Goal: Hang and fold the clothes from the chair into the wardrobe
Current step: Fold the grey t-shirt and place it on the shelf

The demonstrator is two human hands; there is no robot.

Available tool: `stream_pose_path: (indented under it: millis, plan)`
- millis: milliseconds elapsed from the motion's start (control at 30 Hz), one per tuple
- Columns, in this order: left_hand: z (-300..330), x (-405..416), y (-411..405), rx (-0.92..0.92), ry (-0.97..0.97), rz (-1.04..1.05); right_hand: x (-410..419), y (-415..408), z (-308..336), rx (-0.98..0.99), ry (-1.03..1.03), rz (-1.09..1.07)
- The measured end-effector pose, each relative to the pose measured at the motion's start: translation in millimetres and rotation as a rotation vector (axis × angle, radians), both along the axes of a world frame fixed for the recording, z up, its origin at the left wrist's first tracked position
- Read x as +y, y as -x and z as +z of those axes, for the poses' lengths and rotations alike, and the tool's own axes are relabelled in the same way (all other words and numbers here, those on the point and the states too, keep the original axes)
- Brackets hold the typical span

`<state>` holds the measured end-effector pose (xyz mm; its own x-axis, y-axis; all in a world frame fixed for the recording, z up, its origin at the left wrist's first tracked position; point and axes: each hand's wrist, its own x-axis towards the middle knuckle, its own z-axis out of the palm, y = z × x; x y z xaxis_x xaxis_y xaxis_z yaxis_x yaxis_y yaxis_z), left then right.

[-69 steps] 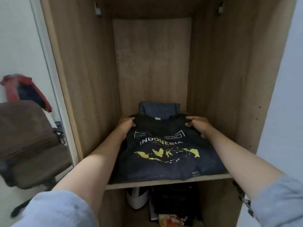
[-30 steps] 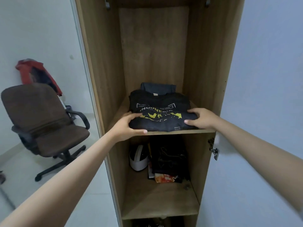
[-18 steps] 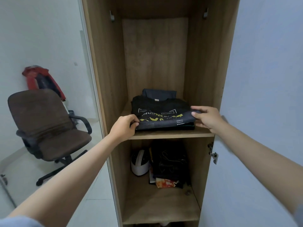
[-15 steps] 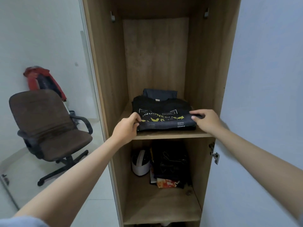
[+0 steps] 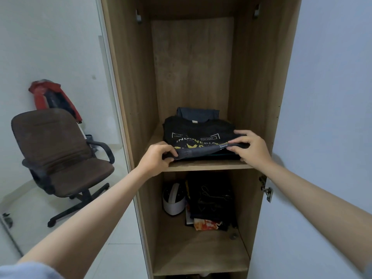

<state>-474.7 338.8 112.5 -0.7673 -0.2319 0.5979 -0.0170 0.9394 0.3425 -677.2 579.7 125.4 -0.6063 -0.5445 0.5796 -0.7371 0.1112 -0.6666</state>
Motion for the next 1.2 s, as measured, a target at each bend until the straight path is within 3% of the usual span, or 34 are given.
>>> stream_pose_path:
  millis: [200,433,867,1067,1200]
  plan:
    - [7,6,6,0.008,-0.094,0.057,4,-7,-2,-0.123,-0.009,0.126]
    - [8,9,16,0.015,-0.126,0.069,2,1,-4,0.087,-0.208,0.123]
    - [10,3,21,-0.077,-0.165,0.067,-20,9,-10,0.22,-0.466,0.0]
    - [8,1,15,-0.082,-0.173,0.053,7,5,-3,0.001,-0.31,0.068]
    - [6,6,8,-0.12,-0.268,0.078,13,0,-1,-0.232,-0.25,0.0]
